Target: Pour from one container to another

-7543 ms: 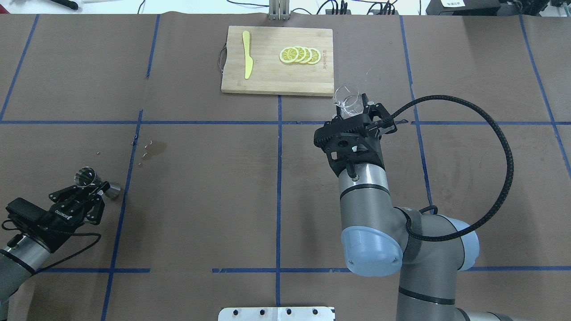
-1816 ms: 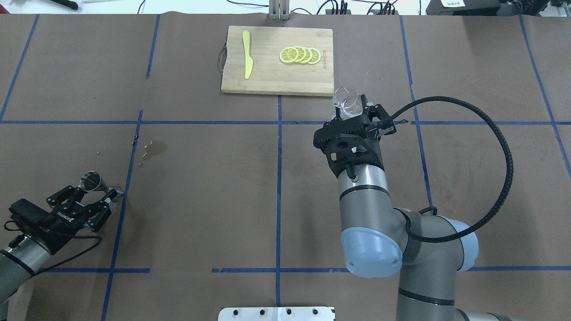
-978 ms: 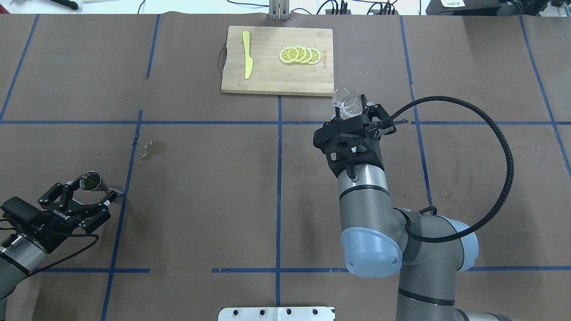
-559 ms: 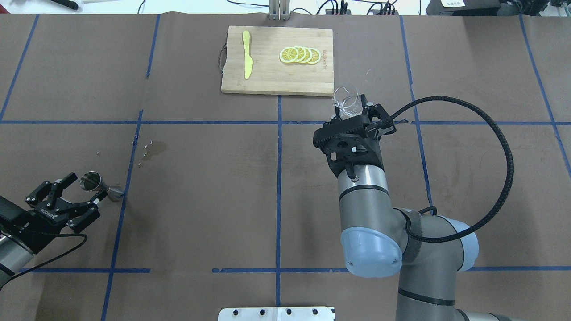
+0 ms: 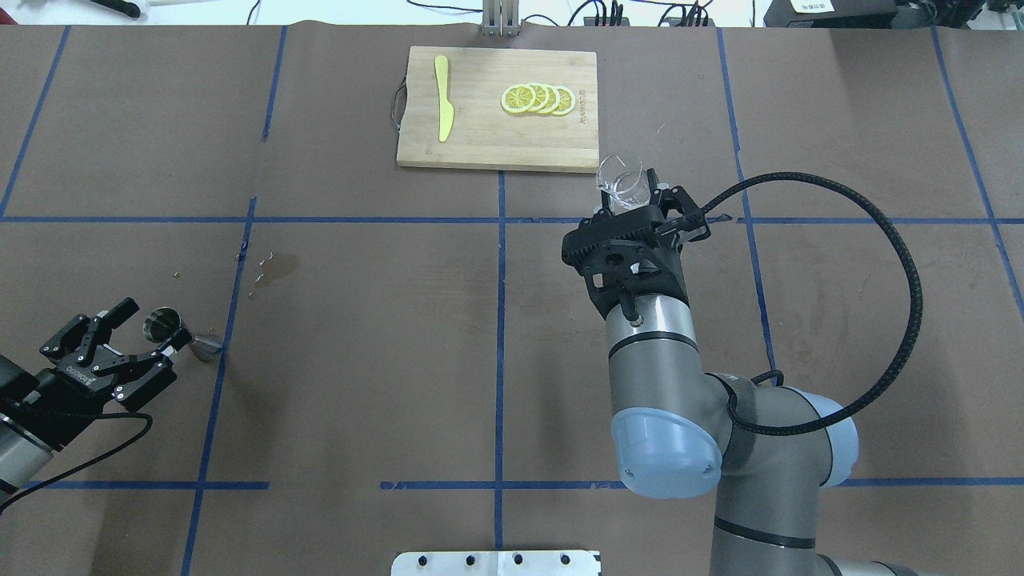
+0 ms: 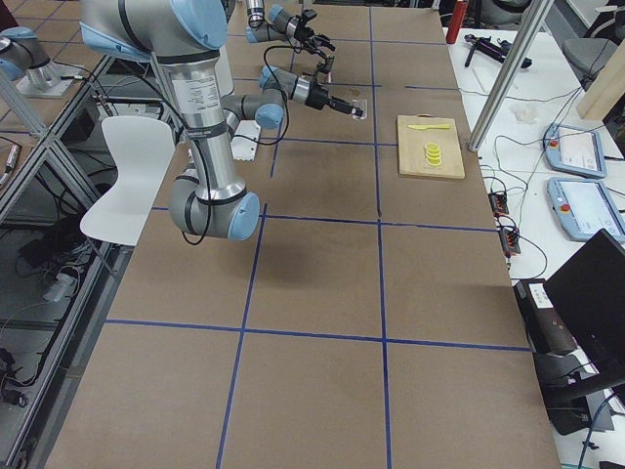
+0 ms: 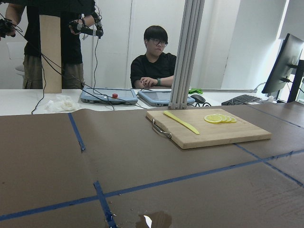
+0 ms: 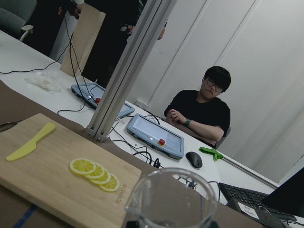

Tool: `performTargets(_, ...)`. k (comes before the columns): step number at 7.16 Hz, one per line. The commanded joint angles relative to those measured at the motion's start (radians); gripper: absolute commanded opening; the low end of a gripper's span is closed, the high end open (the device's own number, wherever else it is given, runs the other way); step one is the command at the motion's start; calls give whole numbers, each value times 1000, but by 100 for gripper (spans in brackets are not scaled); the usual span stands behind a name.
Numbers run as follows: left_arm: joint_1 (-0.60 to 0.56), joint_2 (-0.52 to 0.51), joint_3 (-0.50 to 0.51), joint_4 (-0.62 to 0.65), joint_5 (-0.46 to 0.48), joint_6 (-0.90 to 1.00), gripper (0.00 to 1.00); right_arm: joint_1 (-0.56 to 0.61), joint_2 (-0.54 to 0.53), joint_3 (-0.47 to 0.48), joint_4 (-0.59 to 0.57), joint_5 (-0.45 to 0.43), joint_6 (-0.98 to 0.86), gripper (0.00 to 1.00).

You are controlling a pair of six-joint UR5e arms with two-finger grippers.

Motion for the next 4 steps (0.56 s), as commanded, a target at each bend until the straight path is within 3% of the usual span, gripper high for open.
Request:
performTargets(1,-83,18,-8,11,-99,41,100,0,-1,-1,0,0,0,0)
performTargets(2,-159,41,-8,12,-217,61,100,0,-1,-1,0,0,0,0)
performTargets(4,-407,43,-8,91,-555,136,100,0,-1,-2,0,0,0,0)
